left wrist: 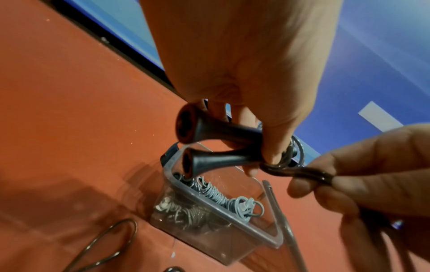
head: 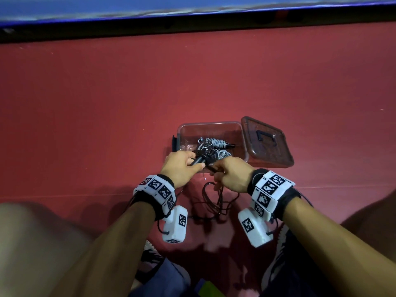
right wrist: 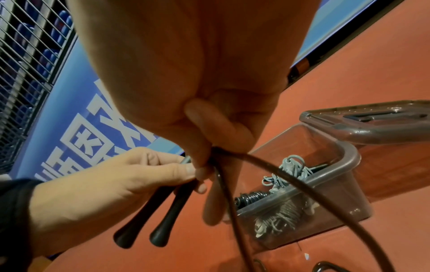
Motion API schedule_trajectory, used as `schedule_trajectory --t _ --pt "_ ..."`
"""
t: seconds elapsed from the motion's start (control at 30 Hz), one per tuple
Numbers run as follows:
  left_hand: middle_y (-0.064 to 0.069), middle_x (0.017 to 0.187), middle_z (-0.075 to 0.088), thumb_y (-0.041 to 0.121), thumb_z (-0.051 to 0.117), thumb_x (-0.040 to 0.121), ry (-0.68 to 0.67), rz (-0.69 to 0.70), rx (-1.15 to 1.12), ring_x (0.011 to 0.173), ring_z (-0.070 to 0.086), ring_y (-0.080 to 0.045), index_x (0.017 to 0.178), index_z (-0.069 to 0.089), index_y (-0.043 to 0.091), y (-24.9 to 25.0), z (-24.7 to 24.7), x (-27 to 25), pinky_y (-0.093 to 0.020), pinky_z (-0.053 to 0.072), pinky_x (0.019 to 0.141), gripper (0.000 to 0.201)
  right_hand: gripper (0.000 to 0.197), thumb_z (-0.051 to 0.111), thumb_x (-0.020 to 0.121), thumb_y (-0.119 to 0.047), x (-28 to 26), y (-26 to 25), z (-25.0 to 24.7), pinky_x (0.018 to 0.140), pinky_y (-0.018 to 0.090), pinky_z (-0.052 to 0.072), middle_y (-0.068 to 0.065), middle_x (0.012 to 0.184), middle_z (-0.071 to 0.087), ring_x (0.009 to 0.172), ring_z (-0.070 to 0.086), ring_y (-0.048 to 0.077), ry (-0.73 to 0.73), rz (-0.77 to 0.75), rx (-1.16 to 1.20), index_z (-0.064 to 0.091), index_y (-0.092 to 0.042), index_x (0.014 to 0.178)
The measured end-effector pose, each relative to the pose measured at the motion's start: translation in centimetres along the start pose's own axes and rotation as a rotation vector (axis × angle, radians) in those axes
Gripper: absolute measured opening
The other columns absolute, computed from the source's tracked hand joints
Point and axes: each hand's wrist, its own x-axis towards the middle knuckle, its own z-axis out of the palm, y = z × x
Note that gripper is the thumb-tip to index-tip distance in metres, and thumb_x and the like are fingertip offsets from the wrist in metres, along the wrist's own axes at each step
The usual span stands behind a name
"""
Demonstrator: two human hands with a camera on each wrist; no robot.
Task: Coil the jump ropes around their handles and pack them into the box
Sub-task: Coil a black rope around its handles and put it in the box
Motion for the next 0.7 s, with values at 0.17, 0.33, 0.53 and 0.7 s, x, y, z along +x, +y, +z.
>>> schedule_trajectory --t 0.17,0.33,0.53,0.7 --pt "0.001 0.061 0.064 0.042 0.071 0.089 -0.040 0.061 0.172 0.059 0.052 -0.015 0.091 0.072 0.018 -0.3 0.7 -0.3 -0.031 0.046 0.076 0.025 0.018 0.055 0.092 -0.012 -0.2 -0.1 0.3 0.077 0.029 0.050 0.006 0.089 0.072 0.087 0.065 0.026 -0.037 -0.078 -0.150 0.072 -0.008 0.097" --pt "0.005 0.077 0.071 0.045 0.065 0.089 -0.081 0.156 0.389 0.087 0.065 -0.023 0.097 0.074 0.026 0.2 1.1 -0.4 -0.035 0.039 0.096 0.022 0.018 0.069 0.087 -0.020 0.0 -0.3 -0.1 0.085 0.026 0.049 0.002 0.098 0.076 0.096 0.067 0.022 -0.021 -0.124 -0.174 0.078 -0.021 0.102" --pt "0.004 0.088 0.073 0.045 0.062 0.088 -0.161 0.202 0.572 0.098 0.065 -0.025 0.099 0.072 0.028 0.2 1.4 -0.4 -0.034 0.034 0.097 0.023 0.026 0.070 0.084 -0.019 0.3 -0.4 0.4 0.078 0.014 0.041 -0.002 0.104 0.076 0.101 0.068 0.015 -0.027 -0.129 -0.131 0.074 -0.023 0.110" --pt "0.006 0.094 0.071 0.051 0.068 0.087 -0.251 0.242 0.623 0.101 0.061 -0.021 0.095 0.068 0.029 0.1 1.6 -0.3 -0.036 0.032 0.099 0.023 0.022 0.072 0.080 -0.012 0.4 -0.3 -0.4 0.083 0.026 0.053 -0.003 0.094 0.075 0.094 0.068 0.017 0.034 -0.109 -0.130 0.075 -0.025 0.098"
